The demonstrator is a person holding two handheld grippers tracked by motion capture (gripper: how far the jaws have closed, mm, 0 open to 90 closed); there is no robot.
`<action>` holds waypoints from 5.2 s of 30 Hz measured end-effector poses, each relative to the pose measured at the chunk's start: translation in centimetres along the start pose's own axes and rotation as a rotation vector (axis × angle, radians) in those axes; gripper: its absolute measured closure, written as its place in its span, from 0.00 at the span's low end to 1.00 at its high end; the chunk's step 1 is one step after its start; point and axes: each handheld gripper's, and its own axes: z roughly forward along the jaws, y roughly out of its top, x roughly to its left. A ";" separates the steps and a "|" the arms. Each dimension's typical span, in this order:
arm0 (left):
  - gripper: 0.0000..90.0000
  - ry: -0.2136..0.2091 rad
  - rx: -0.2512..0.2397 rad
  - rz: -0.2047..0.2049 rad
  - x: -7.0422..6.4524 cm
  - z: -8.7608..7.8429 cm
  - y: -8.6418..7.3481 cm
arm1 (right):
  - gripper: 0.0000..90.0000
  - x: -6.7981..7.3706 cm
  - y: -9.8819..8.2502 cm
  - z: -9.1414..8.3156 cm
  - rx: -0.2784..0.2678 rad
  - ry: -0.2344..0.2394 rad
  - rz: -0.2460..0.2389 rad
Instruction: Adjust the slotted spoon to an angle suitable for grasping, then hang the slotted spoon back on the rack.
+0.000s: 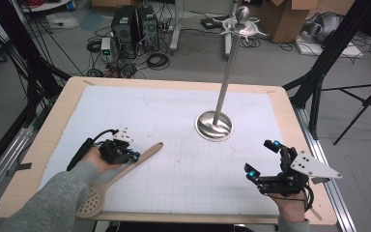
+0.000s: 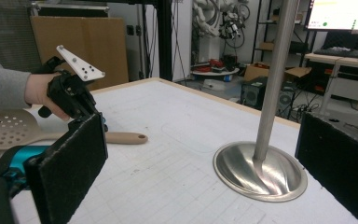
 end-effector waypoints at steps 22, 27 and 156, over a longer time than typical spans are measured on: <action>0.99 -0.038 -0.064 0.073 -0.5 -0.6 0.0 | 0.01 0.1 -0.1 0.3 0.005 0.004 -0.006; 0.99 -0.023 -0.076 0.078 -0.6 -1.2 0.0 | 0.01 0.1 -0.2 0.4 0.007 0.004 -0.013; 0.87 0.047 0.116 0.070 -5.3 -4.6 -4.1 | 0.01 -0.1 -0.1 2.8 0.009 0.059 -0.003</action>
